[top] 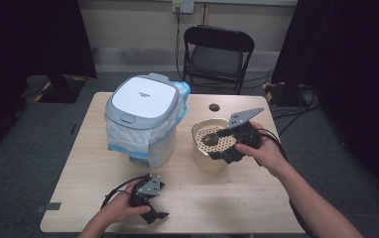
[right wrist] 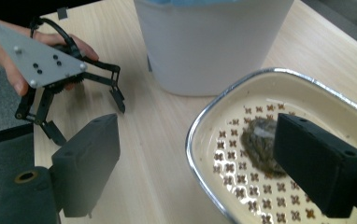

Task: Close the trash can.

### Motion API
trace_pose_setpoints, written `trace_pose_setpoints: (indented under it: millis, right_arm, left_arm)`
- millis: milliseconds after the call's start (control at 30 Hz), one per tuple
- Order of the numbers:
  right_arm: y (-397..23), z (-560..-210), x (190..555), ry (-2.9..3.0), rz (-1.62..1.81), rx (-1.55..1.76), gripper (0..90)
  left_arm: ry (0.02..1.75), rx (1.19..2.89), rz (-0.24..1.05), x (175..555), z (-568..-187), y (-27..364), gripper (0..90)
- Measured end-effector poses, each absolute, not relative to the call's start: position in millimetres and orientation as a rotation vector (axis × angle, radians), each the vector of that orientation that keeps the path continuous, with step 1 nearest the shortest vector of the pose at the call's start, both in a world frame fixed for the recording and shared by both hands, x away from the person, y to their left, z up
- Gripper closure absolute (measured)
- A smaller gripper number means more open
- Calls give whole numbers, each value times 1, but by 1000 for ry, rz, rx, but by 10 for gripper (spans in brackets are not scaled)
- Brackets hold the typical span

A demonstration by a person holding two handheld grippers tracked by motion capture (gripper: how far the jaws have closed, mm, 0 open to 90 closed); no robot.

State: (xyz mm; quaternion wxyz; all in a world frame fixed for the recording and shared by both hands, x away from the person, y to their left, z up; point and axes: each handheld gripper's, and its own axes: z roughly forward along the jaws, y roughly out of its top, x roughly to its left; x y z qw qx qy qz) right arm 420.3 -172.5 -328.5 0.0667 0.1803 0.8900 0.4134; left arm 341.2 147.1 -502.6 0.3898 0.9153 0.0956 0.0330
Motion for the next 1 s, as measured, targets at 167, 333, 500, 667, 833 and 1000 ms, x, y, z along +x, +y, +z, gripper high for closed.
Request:
trace_pose_setpoints:
  millis: [167, 333, 500, 667, 833, 1000]
  right_arm:
    - [-180, -336, 415, 2687, 1243, 552, 146]
    - [-187, -340, 412, 2681, 1249, 565, 146]
    - [-196, -346, 405, 2680, 1252, 584, 146]
    - [-202, -352, 402, 2677, 1258, 594, 146]
    - [-207, -359, 397, 2677, 1260, 604, 146]
    - [-212, -369, 392, 2682, 1257, 616, 147]
  left_arm:
    - [245, 2327, 81, 341, -503, 147, 0]
    - [244, 2327, 82, 341, -503, 147, 0]
    - [244, 2327, 82, 341, -503, 147, 0]
    - [244, 2327, 82, 341, -503, 147, 0]
    - [244, 2327, 81, 341, -503, 147, 0]
    - [244, 2327, 81, 341, -503, 147, 0]
